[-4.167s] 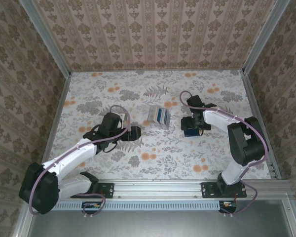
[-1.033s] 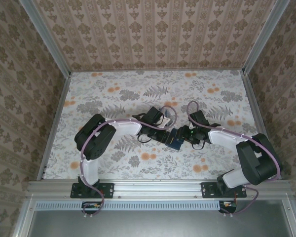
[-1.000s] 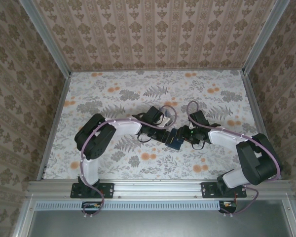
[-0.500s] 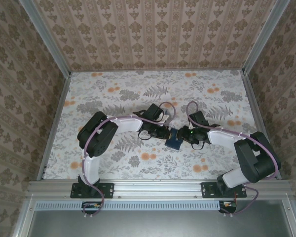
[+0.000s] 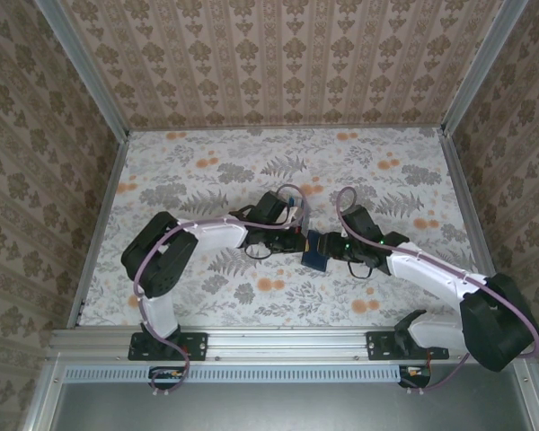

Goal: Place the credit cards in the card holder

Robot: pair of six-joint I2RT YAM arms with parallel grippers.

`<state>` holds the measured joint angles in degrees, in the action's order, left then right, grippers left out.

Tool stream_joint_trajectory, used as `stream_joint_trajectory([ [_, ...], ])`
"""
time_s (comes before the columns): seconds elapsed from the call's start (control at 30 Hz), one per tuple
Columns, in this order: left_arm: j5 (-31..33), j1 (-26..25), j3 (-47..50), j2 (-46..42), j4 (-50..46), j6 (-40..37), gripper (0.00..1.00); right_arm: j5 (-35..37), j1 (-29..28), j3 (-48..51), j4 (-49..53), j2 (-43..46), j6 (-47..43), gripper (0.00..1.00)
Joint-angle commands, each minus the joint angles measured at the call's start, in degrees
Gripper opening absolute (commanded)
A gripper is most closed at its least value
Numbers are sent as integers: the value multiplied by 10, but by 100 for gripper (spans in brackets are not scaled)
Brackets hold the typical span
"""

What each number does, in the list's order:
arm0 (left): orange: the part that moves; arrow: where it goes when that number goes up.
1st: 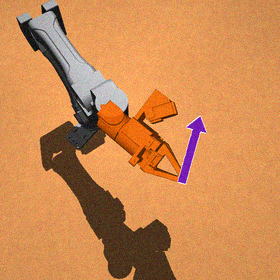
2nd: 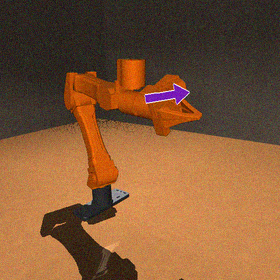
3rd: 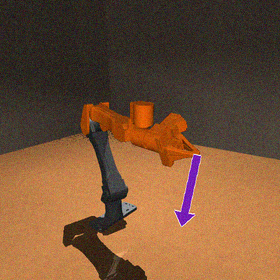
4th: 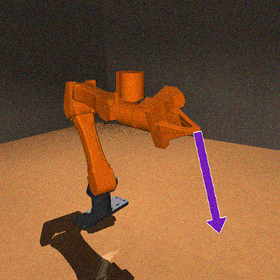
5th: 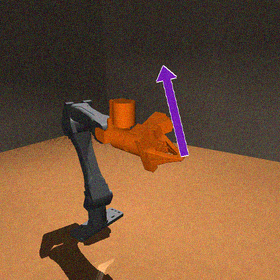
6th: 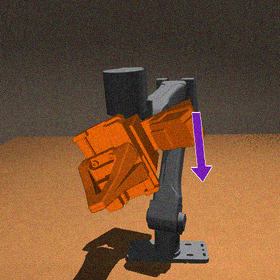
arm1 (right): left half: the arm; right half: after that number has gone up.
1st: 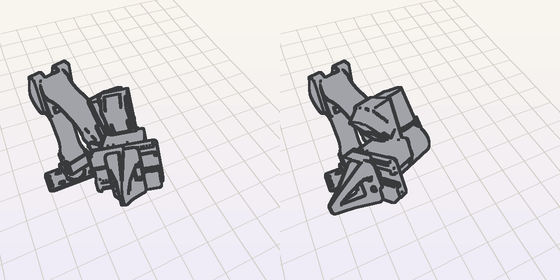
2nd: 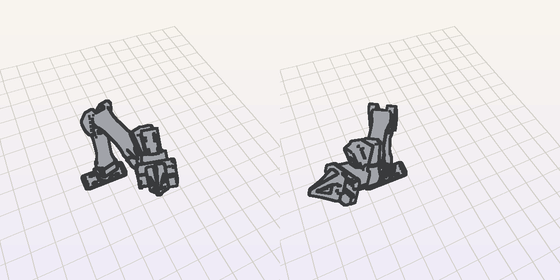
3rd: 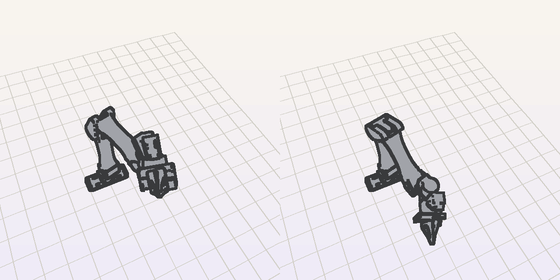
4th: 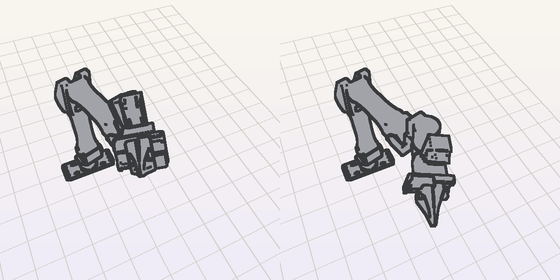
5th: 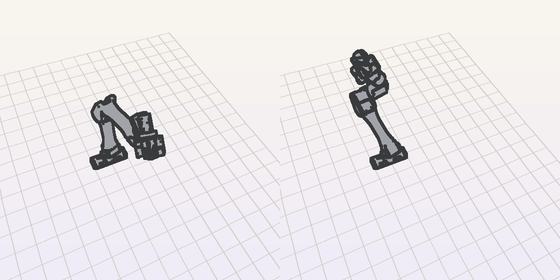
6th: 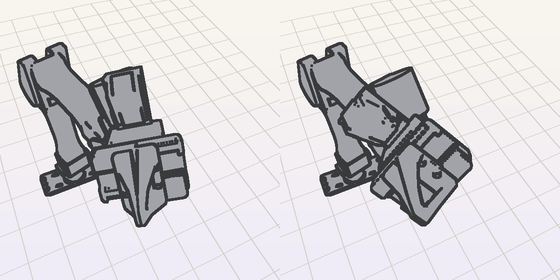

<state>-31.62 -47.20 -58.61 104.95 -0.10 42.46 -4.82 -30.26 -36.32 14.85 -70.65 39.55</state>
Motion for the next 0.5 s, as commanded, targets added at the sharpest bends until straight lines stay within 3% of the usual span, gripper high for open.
stream_joint_trajectory([
  [0.0,-12,1,11,-29,36,51,0,10,-18,-5,12,-11,15,48],
  [0.23,-17,-4,9,-34,50,68,0,10,-34,-8,-11,-43,21,48],
  [0.47,-16,-9,13,-38,57,70,0,77,-34,-25,24,-64,-8,47],
])
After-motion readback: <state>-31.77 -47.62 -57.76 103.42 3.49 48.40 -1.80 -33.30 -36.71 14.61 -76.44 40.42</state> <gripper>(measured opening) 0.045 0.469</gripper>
